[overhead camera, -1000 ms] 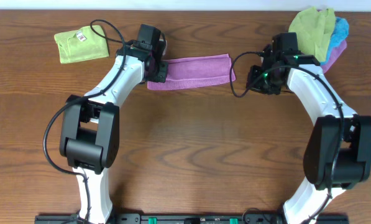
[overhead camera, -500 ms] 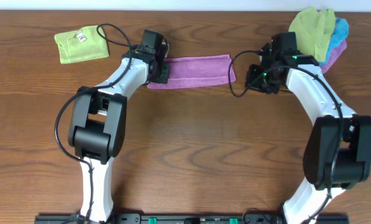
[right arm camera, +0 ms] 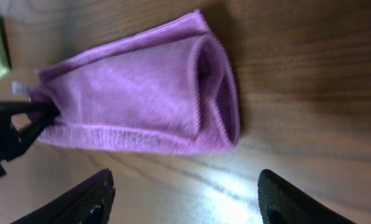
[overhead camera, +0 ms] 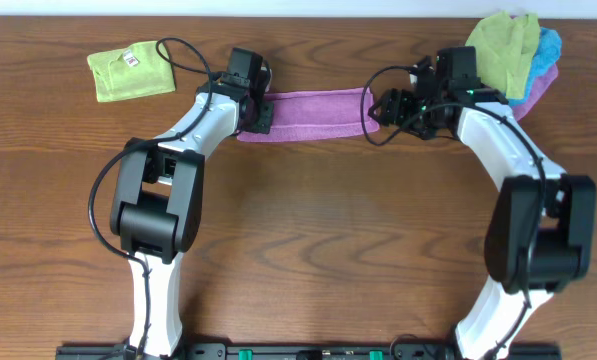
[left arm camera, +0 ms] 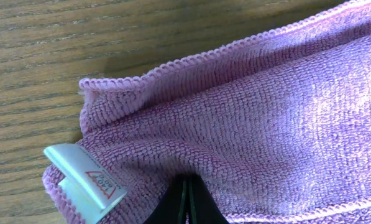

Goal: Fold the cloth
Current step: 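Carry the right end of the strip left toward the left gripper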

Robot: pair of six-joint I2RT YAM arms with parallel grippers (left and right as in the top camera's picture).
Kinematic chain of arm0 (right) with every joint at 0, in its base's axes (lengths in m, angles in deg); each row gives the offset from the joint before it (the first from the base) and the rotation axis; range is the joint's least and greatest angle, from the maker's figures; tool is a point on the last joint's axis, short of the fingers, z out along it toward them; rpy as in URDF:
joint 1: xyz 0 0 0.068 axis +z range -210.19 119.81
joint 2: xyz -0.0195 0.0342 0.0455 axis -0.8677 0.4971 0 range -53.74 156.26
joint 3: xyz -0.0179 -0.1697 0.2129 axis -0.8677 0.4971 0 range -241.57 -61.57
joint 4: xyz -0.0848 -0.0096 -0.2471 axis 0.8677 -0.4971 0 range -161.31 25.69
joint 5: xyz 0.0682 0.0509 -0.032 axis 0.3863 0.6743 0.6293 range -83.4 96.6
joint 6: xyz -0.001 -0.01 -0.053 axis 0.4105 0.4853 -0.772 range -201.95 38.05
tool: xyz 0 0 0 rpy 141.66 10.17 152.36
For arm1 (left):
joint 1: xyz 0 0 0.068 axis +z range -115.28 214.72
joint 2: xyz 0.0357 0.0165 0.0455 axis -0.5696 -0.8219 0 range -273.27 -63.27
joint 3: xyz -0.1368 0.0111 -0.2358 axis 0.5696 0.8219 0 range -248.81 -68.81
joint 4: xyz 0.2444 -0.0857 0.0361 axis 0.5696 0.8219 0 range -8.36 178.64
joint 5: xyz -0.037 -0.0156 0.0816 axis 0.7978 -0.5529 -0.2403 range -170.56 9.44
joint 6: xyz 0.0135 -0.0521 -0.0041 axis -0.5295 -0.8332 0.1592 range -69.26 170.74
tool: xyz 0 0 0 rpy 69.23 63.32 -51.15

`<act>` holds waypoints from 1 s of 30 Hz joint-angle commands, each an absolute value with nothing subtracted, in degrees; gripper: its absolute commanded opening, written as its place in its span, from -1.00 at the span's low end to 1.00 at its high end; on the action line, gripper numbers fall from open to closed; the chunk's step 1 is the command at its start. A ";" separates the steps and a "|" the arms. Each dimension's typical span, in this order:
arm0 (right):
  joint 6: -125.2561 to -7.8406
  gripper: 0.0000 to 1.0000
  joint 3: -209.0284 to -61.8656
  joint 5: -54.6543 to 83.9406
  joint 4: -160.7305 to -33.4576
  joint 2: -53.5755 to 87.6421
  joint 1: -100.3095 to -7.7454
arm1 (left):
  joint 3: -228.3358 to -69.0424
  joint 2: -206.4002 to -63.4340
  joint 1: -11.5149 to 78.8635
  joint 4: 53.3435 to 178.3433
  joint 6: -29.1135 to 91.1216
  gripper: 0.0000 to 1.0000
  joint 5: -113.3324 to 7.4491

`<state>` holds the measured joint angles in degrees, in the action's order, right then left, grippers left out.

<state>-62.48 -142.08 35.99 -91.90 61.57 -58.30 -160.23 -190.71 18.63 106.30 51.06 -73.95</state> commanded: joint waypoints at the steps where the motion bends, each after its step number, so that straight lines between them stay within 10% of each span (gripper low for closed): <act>1: -59.64 0.52 -142.45 42.94 -89.76 65.26 -59.39 | -160.80 -193.26 18.52 107.02 52.04 -0.89 -74.36; 23: -47.66 0.53 -142.45 44.55 -72.23 78.11 -55.26 | -160.78 -193.26 18.49 107.53 52.04 -0.89 -73.44; 30: -47.69 -0.21 -142.47 43.94 -71.77 78.40 -54.21 | -160.80 -193.26 18.49 107.53 52.04 -0.89 -73.47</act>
